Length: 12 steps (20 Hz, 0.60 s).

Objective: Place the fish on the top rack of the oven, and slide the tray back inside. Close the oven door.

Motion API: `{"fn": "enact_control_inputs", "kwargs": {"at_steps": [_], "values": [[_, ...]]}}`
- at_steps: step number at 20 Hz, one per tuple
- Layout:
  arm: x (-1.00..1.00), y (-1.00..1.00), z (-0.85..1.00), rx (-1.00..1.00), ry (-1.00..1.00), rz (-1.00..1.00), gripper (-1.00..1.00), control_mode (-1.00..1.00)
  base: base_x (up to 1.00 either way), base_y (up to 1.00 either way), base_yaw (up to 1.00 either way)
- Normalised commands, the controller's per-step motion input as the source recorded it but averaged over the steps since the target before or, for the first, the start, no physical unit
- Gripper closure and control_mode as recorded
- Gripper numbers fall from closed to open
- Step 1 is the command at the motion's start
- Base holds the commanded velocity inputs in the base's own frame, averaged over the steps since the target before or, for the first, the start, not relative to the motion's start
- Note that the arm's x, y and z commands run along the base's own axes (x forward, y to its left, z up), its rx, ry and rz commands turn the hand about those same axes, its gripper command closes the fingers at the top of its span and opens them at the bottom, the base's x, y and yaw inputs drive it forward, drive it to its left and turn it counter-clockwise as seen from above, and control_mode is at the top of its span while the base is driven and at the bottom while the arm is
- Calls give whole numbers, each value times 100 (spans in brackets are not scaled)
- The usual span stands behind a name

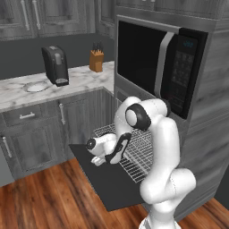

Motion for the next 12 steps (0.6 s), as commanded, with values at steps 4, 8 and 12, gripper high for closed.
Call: {"fn": "enact_control_inputs", "kwargs": {"at_steps": [4, 8, 12], "values": [[22, 0, -51, -9, 0, 2, -100, -100, 0, 0, 0], [20, -16, -36, -6, 0, 3, -100, -100, 0, 0, 0], [23, -27, -36, -6, 0, 2, -100, -100, 0, 0, 0]]}}
